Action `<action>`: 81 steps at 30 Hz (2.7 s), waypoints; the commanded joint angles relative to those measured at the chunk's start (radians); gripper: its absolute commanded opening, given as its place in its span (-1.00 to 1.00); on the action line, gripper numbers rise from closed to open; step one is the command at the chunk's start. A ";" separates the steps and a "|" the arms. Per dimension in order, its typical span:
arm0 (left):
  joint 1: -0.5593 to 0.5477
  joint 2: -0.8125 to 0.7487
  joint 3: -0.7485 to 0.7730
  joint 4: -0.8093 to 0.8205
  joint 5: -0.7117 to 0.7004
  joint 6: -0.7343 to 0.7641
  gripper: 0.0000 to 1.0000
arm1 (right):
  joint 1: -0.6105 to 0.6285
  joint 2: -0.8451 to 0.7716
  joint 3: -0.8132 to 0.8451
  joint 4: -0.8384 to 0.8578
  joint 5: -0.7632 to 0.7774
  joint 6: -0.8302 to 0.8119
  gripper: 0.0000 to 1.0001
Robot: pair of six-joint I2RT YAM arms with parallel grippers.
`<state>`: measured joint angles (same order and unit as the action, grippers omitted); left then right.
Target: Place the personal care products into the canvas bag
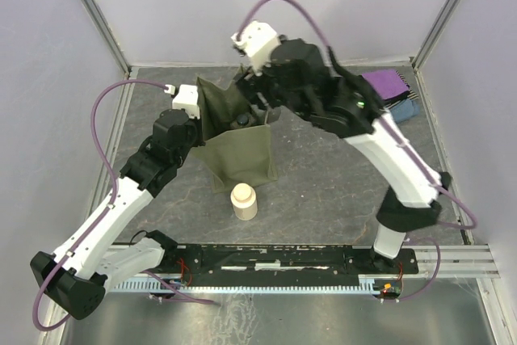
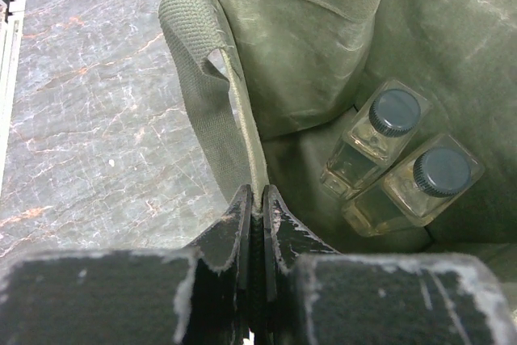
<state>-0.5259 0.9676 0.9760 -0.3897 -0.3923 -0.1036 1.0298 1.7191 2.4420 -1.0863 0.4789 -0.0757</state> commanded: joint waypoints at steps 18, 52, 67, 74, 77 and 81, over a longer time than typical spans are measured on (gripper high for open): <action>0.000 -0.081 0.038 0.032 -0.003 0.007 -0.77 | -0.035 0.034 -0.099 0.091 -0.270 0.232 -1.00; -0.001 -0.068 0.035 0.038 -0.022 -0.001 -0.77 | -0.081 0.259 -0.414 0.139 -0.396 0.273 -1.00; 0.000 -0.040 0.039 0.041 -0.035 0.003 -0.77 | -0.091 0.314 -0.420 0.069 -0.386 0.242 -0.22; 0.000 -0.043 0.037 0.041 -0.045 0.005 -0.76 | -0.102 0.280 -0.374 0.054 -0.367 0.240 0.57; 0.001 -0.038 0.034 0.033 -0.046 -0.004 -0.77 | -0.104 0.246 -0.349 0.054 -0.348 0.241 0.76; 0.000 -0.036 0.017 0.036 -0.036 -0.021 -0.78 | -0.103 0.182 -0.323 0.063 -0.303 0.247 0.97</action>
<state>-0.5259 0.9302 0.9791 -0.4095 -0.4091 -0.1043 0.9333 2.0529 2.0296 -1.0340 0.1131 0.1814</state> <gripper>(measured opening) 0.117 0.941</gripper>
